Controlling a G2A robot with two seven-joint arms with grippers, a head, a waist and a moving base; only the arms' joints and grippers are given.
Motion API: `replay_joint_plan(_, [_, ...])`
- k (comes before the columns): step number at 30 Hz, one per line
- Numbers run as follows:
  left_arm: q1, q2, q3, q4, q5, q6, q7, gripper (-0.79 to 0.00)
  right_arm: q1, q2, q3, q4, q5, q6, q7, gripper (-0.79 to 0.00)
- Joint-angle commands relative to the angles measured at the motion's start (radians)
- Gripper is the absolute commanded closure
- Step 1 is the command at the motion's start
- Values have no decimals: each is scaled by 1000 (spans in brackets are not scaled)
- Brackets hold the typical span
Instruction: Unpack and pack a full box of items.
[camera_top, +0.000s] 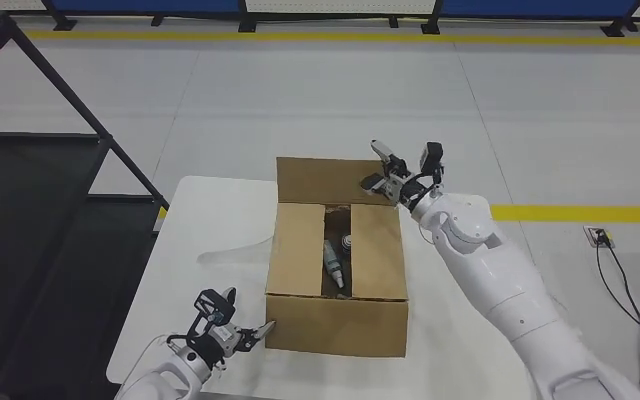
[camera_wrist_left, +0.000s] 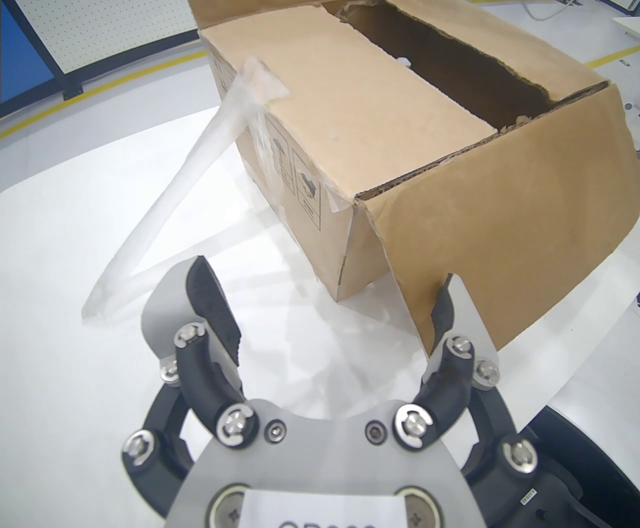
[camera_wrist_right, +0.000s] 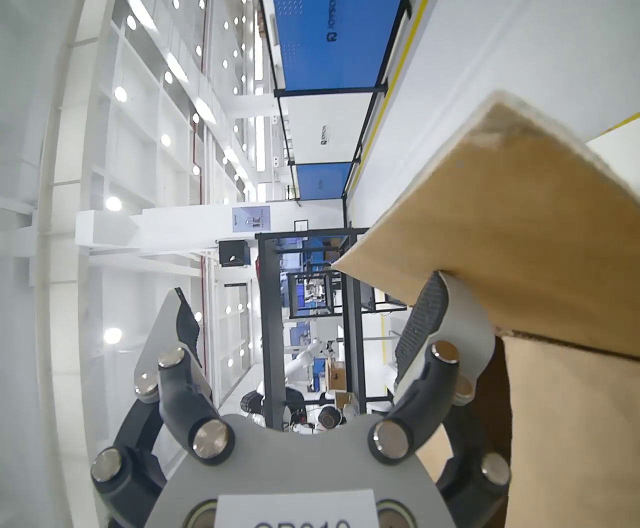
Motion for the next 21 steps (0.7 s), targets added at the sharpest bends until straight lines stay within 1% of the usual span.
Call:
replay_joint_plan(1, [7, 1, -6, -1, -6, 3, 6, -785, 40, -27, -30, 71, -7, 6, -55, -785])
replay_joint_plan(3, [12, 2, -13, -3, -9, 5, 11, -785, 75, -55, -59, 140, -22, 14, -112, -785])
replay_joint_plan(5, [17, 3, -17, -5, -11, 7, 15, -785, 102, -80, -80, 204, -24, 21, -126, -785])
replay_joint_plan(9, [23, 4, -22, -8, -14, 7, 20, -785, 147, -117, -104, 317, -30, 60, -95, -785])
replay_joint_plan(14, [24, 5, -22, -8, -15, 6, 23, -785, 185, -142, -112, 416, -46, 95, -27, -785])
replay_joint_plan(18, [24, 6, -20, -6, -16, 5, 26, -785, 202, -155, -113, 465, -63, 117, 33, -785])
replay_joint_plan(21, [24, 7, -19, -5, -17, 8, 29, -785, 209, -163, -113, 488, -78, 122, 50, -785])
